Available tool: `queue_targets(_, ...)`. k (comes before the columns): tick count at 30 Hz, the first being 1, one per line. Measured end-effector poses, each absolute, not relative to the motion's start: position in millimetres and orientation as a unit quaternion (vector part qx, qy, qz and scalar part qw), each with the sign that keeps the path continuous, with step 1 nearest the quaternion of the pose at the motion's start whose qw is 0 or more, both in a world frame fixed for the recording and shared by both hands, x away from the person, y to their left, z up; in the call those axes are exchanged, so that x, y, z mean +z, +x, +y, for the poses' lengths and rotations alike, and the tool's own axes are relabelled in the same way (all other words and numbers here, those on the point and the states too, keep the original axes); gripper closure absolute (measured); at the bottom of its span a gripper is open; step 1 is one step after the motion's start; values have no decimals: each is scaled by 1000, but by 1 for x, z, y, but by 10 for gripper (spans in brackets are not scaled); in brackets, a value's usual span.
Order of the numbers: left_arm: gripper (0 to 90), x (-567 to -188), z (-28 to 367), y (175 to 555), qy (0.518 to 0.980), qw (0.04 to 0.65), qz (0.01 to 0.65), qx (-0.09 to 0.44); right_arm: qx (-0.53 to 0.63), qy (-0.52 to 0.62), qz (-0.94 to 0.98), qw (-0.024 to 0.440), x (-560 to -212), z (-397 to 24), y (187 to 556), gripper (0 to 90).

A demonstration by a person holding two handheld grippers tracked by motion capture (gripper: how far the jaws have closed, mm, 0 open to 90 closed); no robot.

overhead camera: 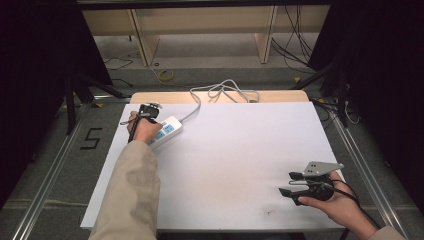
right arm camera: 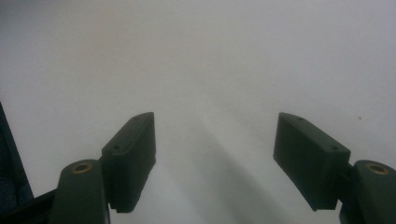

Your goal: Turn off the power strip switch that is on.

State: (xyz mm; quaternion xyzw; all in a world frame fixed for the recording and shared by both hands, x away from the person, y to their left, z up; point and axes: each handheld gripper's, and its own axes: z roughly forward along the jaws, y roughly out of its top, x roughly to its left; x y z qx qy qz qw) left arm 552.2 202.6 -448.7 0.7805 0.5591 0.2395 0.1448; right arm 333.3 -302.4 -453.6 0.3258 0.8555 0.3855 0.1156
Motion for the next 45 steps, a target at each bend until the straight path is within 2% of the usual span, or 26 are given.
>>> queue_targets(20,900,-449,201,552,788,126,552,244,386,324,856,115,-453,-301,333,303)
queue_targets(45,900,-448,202,552,785,130,556,240,385,320,859,112,-454,-299,334,307)
